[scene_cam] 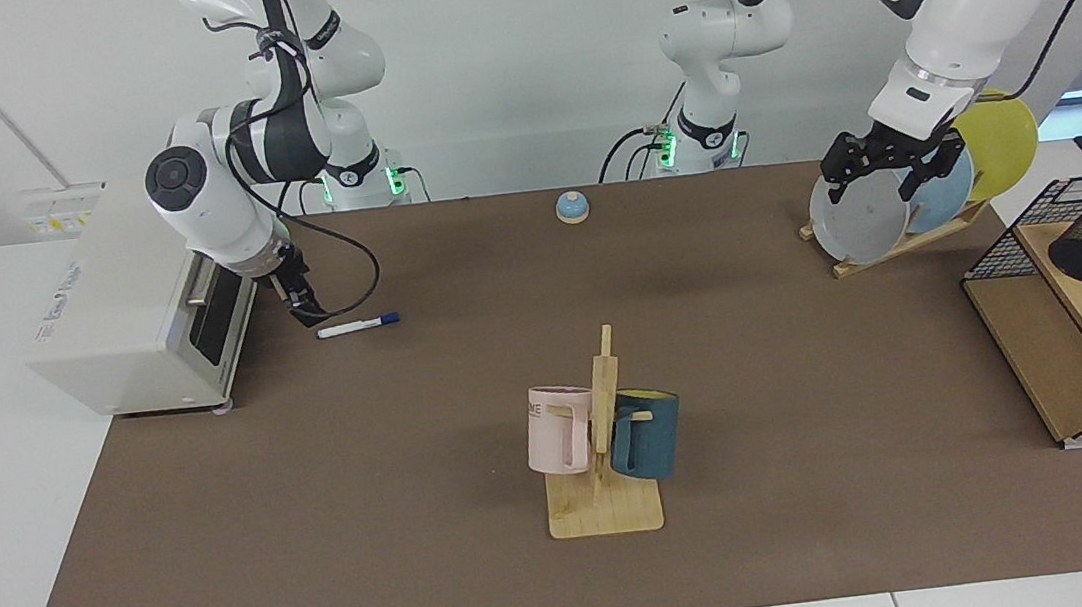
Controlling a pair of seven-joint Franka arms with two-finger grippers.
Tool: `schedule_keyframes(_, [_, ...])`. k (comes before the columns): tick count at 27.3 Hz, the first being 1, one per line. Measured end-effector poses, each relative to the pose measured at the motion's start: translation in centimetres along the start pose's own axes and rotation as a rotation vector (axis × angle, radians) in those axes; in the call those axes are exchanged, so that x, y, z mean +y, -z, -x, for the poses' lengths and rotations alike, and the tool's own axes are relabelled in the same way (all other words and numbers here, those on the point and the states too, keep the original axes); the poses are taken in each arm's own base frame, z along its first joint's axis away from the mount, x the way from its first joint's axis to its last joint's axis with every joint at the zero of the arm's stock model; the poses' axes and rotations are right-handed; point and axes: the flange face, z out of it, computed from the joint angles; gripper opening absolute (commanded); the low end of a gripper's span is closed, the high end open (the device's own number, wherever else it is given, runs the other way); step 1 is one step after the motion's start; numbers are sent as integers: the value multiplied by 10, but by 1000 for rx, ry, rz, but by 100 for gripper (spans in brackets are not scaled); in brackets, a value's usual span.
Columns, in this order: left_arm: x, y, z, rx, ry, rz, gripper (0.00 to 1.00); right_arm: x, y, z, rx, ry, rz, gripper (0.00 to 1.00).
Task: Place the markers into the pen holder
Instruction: 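Move the right gripper toward the white marker on the table, then grasp the white marker with the right gripper and lift it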
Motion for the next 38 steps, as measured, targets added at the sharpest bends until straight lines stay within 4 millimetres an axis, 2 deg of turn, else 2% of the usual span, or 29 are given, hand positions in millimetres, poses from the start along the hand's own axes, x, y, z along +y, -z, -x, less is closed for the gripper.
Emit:
schedule_keyframes(14, [-1, -4, -7, 21, -2, -12, 100, 3, -60, -7, -10, -171, -76, 100])
schedule_keyframes(21, [1, -11, -9, 16, -11, -24, 100, 1, -71, -9, -11, -164, -75, 100])
schedule_keyframes(31, [-5, -34, -19, 19, -99, -31, 100, -2, -100, -26, -1, -153, -73, 100])
schedule_keyframes(38, [-5, -35, -20, 20, -109, -31, 100, -2, -107, -25, -3, -136, -59, 99])
